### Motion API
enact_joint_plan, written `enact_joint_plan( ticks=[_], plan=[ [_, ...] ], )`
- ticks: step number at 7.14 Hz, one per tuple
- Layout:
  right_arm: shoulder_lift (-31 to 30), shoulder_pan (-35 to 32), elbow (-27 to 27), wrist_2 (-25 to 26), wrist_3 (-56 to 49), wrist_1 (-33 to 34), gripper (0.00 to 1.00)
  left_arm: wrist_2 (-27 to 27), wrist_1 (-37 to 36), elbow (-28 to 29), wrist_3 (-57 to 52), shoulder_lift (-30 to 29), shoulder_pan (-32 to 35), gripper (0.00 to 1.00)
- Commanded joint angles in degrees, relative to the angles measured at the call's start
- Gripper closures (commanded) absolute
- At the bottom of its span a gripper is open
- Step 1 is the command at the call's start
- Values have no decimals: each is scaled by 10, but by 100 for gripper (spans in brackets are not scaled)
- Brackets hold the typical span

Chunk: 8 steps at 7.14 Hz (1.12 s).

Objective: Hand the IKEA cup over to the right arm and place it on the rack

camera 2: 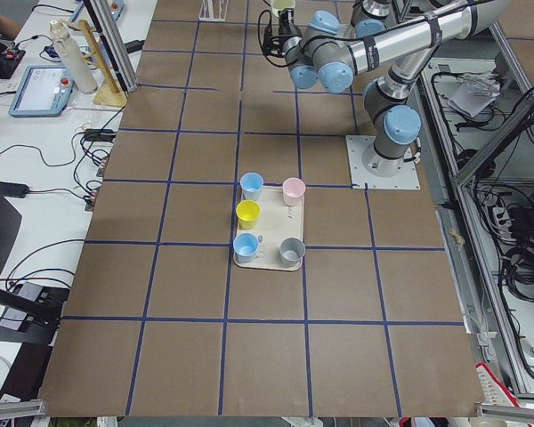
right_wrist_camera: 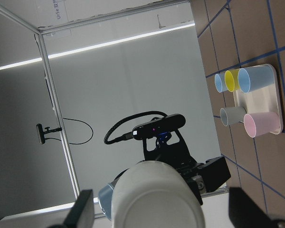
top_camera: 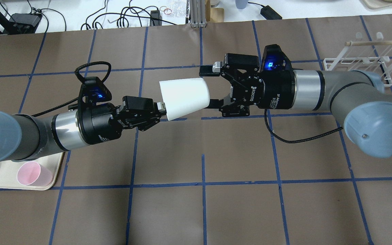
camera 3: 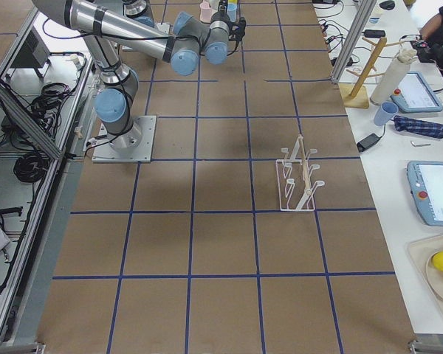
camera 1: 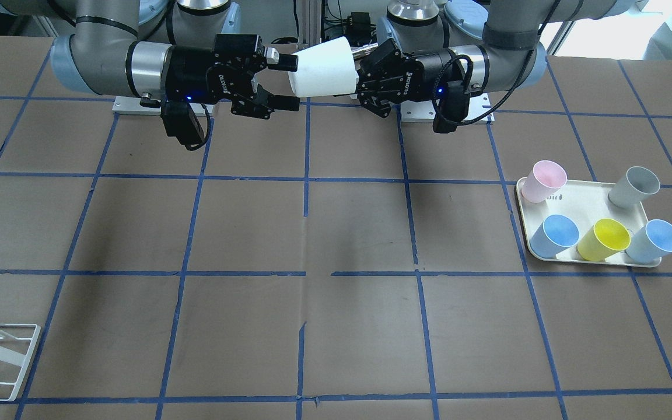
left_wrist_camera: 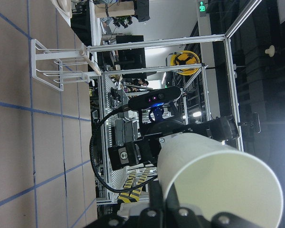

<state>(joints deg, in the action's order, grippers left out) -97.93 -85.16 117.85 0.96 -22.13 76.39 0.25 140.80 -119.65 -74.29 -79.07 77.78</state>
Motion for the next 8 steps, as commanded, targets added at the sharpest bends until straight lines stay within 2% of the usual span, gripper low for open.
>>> enact_joint_plan(
  ticks=[1, 3, 6, 8],
  plan=[
    [-20, 0, 5, 4, 0, -17, 0, 1, 0, 0, 0, 2, 0, 100],
    [-20, 0, 5, 4, -1, -17, 1, 1, -1, 0, 0, 1, 0, 100],
    [-20, 0, 5, 4, 0, -18, 38, 1, -1, -1, 1, 1, 0, 100],
    [-21, -1, 4, 4, 0, -35, 44, 1, -1, -1, 1, 0, 0, 100]
  ],
)
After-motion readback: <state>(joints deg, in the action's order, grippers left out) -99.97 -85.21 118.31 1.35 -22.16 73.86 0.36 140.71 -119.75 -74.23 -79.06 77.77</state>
